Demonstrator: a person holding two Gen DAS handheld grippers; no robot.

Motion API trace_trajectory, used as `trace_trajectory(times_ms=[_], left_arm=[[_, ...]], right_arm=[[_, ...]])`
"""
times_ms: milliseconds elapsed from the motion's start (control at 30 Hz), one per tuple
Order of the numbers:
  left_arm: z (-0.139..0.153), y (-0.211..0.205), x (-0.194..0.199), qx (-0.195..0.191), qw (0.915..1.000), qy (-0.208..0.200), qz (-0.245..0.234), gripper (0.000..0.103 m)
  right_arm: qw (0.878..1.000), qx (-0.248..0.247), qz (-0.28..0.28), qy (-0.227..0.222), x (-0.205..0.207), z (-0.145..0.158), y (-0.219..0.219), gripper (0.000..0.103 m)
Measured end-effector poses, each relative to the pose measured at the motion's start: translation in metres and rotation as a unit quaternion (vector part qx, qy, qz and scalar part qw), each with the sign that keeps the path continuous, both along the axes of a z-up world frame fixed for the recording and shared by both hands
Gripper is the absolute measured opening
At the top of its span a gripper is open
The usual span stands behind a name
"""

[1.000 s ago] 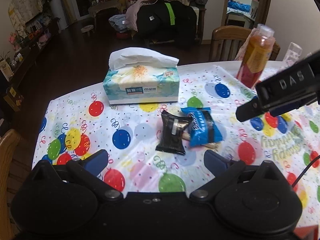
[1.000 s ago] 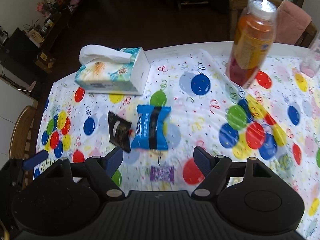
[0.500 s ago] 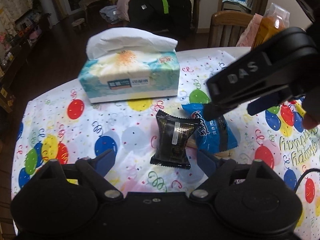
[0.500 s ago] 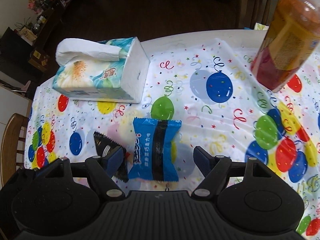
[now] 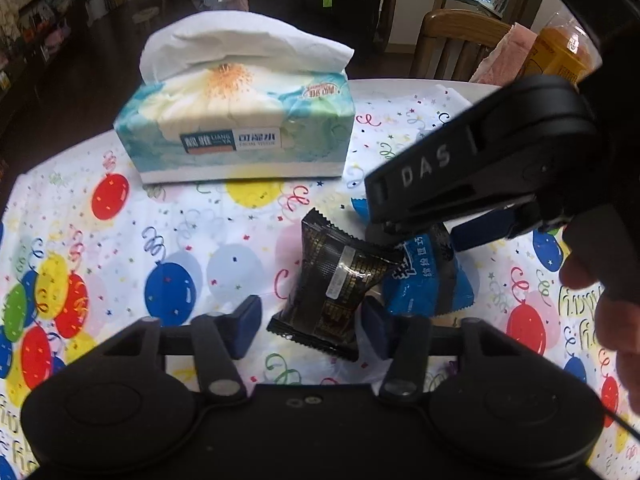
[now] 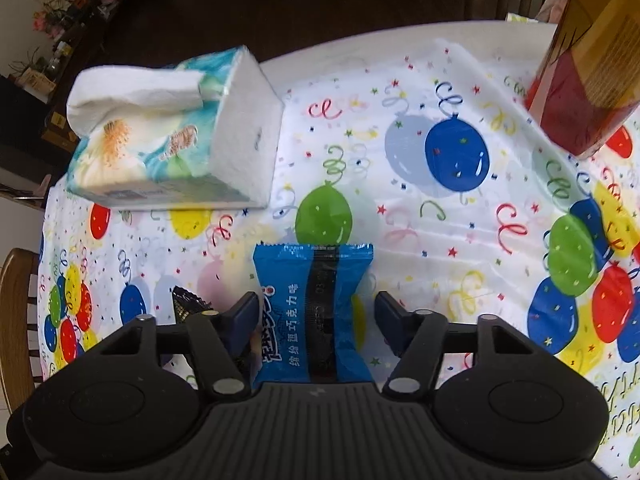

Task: Organize snacks
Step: 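Reach the left tool to the black wrapper while the right tool reaches the blue wrapper, then close the left tool on the black wrapper while the right tool grips the blue wrapper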

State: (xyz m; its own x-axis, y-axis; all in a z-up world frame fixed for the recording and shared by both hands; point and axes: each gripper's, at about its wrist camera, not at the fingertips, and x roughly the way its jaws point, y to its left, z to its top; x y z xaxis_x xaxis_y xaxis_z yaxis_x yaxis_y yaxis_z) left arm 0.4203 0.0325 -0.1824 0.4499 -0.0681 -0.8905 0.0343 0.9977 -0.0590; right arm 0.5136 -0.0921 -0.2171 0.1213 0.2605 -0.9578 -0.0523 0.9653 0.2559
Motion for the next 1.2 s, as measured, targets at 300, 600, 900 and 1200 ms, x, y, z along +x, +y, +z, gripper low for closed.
trace_trajectory(times_ms=[300, 600, 900, 1200], left_arm=[[0.003, -0.002, -0.004, -0.003, 1.0000, 0.000, -0.005, 0.030], [0.019, -0.002, -0.019, -0.013, 0.9999, 0.003, -0.003, 0.029], [0.046, -0.007, -0.047, -0.012, 0.9998, 0.009, -0.014, 0.029], [0.081, -0.011, -0.083, -0.016, 0.9994, 0.004, -0.031, 0.029]], right_arm=[[1.000, -0.014, 0.017, -0.014, -0.006, 0.007, 0.004, 0.044], [0.998, -0.034, 0.041, -0.019, -0.024, 0.035, -0.002, 0.042], [0.996, -0.039, 0.079, -0.027, -0.066, 0.073, -0.010, 0.042], [0.992, -0.039, 0.115, -0.037, -0.117, 0.114, -0.018, 0.042]])
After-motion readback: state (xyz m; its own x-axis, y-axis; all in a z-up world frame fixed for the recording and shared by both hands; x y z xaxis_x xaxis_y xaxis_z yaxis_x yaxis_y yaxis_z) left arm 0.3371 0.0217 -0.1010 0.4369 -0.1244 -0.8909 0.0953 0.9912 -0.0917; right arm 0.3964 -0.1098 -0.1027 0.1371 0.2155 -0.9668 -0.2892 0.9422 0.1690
